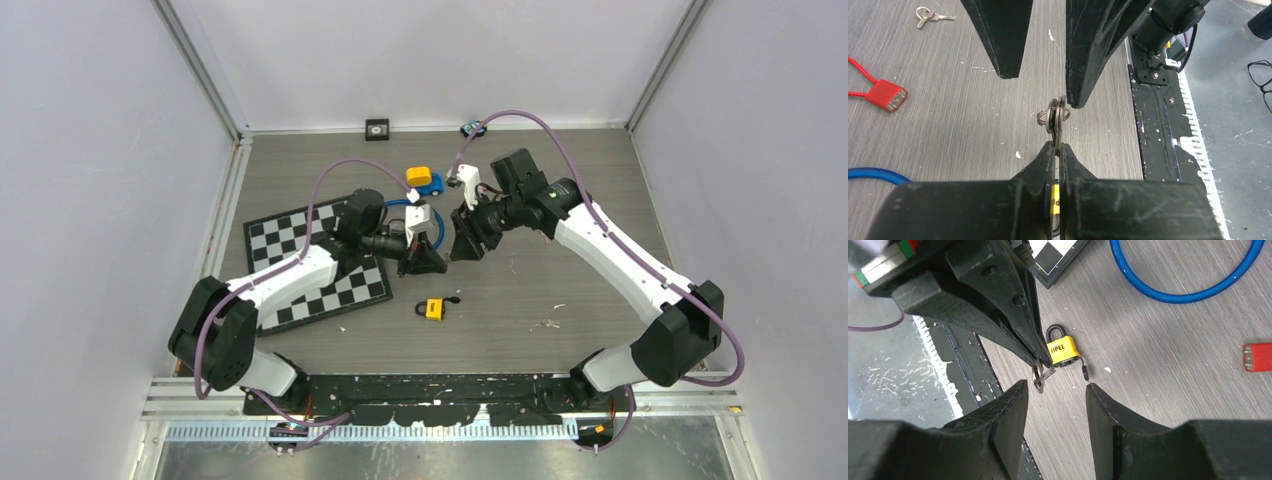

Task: Unlock with the key

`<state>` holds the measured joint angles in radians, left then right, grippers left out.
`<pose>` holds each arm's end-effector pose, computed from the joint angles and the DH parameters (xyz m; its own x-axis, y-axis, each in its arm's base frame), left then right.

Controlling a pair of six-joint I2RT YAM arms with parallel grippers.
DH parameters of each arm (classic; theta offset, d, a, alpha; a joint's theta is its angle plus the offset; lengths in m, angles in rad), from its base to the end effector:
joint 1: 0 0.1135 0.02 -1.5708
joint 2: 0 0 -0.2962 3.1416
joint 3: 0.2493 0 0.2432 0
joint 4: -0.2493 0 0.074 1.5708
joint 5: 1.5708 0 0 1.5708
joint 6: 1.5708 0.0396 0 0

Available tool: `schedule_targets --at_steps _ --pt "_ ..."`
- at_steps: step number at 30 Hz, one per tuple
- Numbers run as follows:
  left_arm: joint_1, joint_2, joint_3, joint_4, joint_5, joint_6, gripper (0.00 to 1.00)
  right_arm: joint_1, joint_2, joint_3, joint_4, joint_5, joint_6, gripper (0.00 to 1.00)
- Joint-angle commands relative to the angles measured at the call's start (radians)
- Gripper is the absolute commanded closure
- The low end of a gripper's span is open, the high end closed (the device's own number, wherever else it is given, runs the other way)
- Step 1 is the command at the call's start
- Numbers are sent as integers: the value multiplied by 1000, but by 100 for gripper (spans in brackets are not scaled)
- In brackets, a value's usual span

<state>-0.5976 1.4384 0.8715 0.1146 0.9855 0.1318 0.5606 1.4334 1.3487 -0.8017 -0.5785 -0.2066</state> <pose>0.2279 -0.1951 0.2893 -0.2359 0.2483 -0.9395 0.9700 0.0022 -0.2429 0.2316 0.1710 0.3637 -0.4909 -0.5110 -0.7057 -0.8568 0.4297 0.2849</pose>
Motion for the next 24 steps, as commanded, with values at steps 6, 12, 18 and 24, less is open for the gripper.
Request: schedule_targets --at_steps 6,12,18,24 --pt "-16 -54 43 -73 -75 95 100 -4 84 75 -8 -148 29 54" --pt "-16 -62 42 -73 -96 97 100 -4 107 62 -4 -179 29 72" --pt "-17 -68 24 -75 -107 122 100 -5 91 62 -5 -154 12 99" --pt "-16 -88 27 -139 10 188 60 -12 29 20 -5 -157 -52 99"
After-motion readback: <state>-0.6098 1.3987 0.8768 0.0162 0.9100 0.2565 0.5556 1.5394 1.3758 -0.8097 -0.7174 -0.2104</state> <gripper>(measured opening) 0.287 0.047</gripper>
